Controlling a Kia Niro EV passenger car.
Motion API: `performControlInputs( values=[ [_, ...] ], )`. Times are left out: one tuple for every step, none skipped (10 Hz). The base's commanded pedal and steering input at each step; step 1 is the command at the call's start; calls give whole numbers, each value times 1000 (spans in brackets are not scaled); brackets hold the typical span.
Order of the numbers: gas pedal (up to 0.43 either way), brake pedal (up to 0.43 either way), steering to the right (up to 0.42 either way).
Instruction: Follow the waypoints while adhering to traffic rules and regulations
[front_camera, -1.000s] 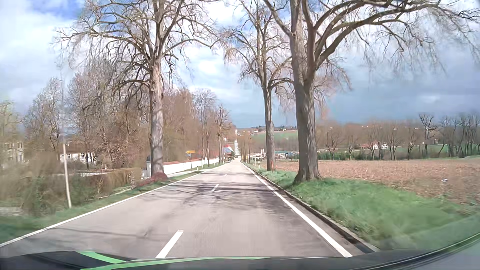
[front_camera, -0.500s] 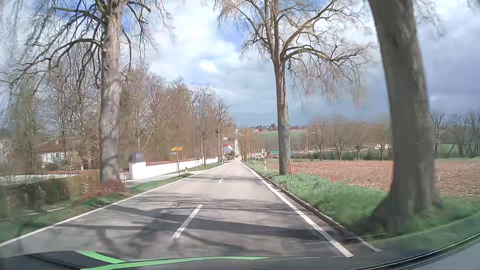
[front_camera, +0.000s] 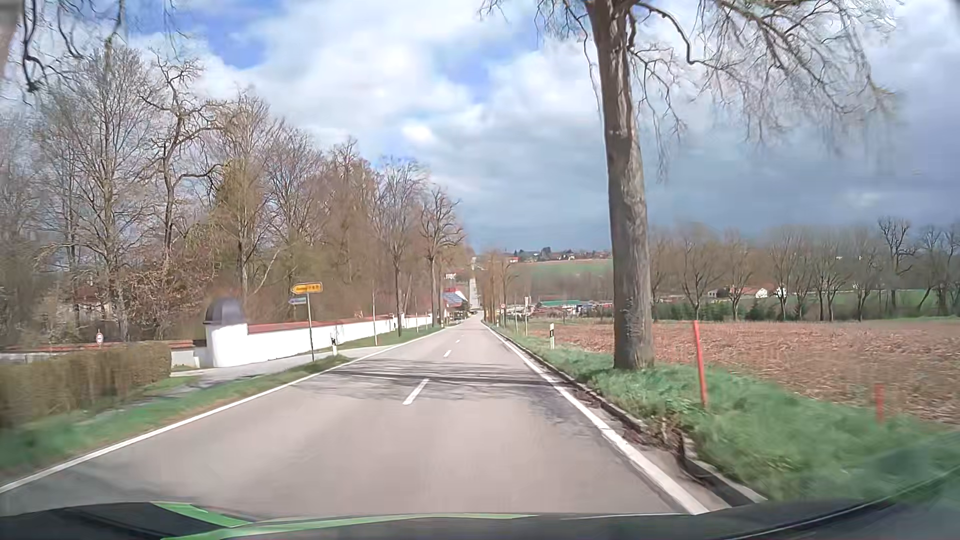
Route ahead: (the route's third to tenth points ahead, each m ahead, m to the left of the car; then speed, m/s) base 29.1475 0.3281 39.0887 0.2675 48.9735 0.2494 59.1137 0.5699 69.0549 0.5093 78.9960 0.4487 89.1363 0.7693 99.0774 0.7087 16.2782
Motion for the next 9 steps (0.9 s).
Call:
performControlInputs(
  values=[
    [0, 140, -2],
    [0, 140, -2],
    [0, 140, -2],
    [0, 134, -2],
    [0, 134, -2],
    [0, 128, -2],
    [0, 128, -2],
    [0, 122, -2],
    [0, 116, -2]
  ],
)
